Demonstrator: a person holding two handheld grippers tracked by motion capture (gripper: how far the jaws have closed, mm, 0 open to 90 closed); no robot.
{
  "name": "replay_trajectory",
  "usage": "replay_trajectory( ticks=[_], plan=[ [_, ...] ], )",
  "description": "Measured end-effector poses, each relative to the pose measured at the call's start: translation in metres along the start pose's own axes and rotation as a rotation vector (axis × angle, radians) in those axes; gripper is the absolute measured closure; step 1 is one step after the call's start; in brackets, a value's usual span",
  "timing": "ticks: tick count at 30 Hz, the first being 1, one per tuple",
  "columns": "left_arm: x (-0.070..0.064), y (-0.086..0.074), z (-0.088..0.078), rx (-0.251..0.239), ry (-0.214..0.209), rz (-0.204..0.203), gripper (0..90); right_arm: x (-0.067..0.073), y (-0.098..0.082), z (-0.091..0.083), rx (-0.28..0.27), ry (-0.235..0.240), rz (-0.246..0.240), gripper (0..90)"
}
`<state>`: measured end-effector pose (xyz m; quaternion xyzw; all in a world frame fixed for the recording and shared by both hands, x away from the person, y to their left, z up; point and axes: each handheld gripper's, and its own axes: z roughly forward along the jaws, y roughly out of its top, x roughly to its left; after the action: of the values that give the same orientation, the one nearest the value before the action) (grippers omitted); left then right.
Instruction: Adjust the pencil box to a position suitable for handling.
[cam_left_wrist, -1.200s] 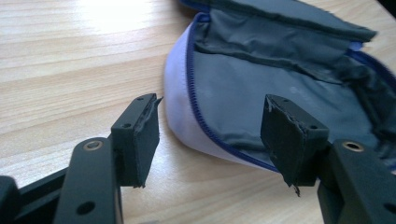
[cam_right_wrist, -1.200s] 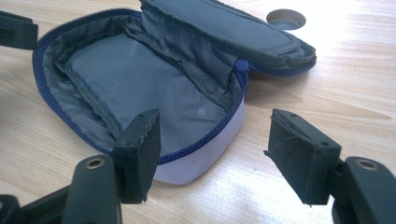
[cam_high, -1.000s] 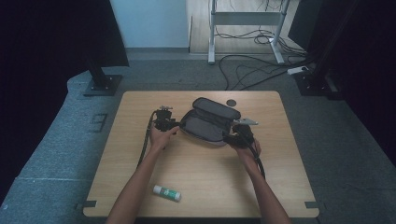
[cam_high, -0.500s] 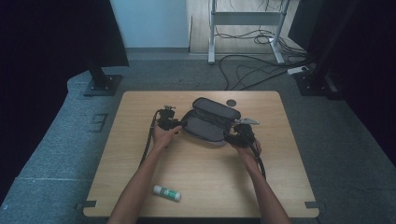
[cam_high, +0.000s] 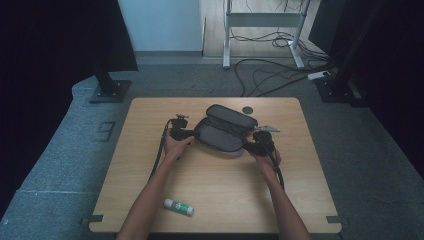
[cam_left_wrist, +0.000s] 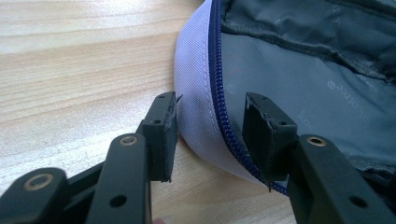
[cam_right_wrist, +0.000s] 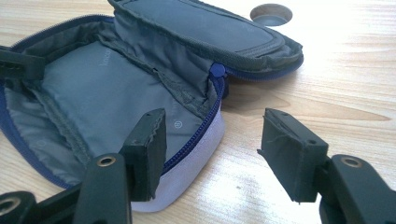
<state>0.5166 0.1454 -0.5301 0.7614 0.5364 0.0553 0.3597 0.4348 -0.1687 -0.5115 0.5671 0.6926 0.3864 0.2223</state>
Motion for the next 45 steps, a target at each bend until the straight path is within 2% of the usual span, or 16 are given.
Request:
replay_trajectory(
  ticks=[7, 13, 18, 25, 32, 38, 45],
  plan=[
    [0.002, -0.002, 0.001, 0.006, -0.006, -0.008, 55.8, -0.001, -0.002, 0.011, 0.001, 0.003, 0.038, 41.7],
    [0.002, -0.003, 0.001, 0.004, -0.003, 0.005, 57.6, 0.001, 0.001, 0.02, 0.026, -0.004, 0.037, 42.6],
    [0.003, -0.003, 0.001, 0.006, -0.004, 0.004, 58.7, 0.002, 0.002, 0.028, 0.049, 0.015, 0.032, 50.4],
    [0.004, -0.003, 0.001, 0.008, -0.007, 0.004, 59.8, -0.001, -0.001, 0.033, 0.074, 0.031, 0.054, 54.2],
    [0.004, -0.004, 0.001, 0.009, -0.002, 0.012, 61.3, 0.0, -0.005, 0.039, 0.105, 0.039, 0.046, 63.2],
    [0.006, -0.003, 0.0, 0.018, -0.008, 0.014, 65.6, 0.001, -0.006, 0.04, 0.108, -0.004, 0.027, 74.5],
    [0.005, -0.003, -0.001, 0.02, 0.003, 0.016, 70.2, -0.001, -0.006, 0.04, 0.111, -0.005, 0.036, 81.9]
  ],
)
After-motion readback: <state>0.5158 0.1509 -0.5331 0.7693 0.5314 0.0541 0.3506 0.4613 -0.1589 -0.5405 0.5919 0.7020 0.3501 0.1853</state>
